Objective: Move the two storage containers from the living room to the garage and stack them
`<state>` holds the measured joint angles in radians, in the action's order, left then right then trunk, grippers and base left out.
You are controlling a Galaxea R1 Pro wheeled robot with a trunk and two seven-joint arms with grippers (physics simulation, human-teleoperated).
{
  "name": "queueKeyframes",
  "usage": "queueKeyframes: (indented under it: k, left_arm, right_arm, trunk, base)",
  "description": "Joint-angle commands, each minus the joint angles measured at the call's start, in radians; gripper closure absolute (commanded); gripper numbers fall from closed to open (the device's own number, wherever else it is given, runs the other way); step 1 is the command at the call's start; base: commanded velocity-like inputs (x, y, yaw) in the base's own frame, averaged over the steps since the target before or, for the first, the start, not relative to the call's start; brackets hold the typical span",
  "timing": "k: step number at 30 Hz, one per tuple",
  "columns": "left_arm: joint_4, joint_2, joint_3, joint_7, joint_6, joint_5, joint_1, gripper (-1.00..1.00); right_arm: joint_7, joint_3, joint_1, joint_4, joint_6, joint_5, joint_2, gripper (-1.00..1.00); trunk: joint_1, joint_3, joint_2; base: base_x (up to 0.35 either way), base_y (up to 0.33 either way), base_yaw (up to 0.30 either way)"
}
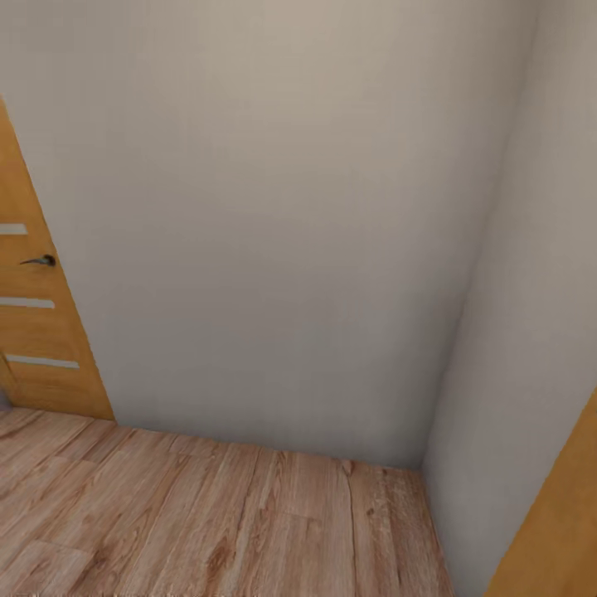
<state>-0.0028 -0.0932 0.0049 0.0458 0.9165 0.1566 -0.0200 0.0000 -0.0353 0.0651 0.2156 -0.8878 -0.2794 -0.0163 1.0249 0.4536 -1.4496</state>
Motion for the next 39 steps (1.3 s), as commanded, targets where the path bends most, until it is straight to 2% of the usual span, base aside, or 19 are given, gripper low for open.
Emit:
queueKeyframes:
  k: [1,29,39]
  left_arm:
    - [0.0,0.0,0.0,0.005,0.002,-0.002,0.0,-1.0]
    - [0.0,0.0,0.0,0.005,0.002,-0.002,0.0,-1.0]
    - [0.0,0.001,0.0,0.003,0.002,-0.002,0.0,-1.0]
  right_arm:
    - [0.0,-0.003,0.001,0.002,0.0,0.002,-0.001,-1.0]
    - [0.0,-0.003,0.001,0.002,0.0,0.002,-0.001,-1.0]
    - [0.0,-0.003,0.001,0.002,0.0,0.002,-0.001,-1.0]
  trunk:
    - [0.0,0.001,0.0]
    - [0.0,0.001,0.0]
    - [0.0,0.001,0.0]
  base:
    - [0.0,0.0,0.247]
    - [0.0,0.0,0.183]
    - [0.126,0.007,0.045]
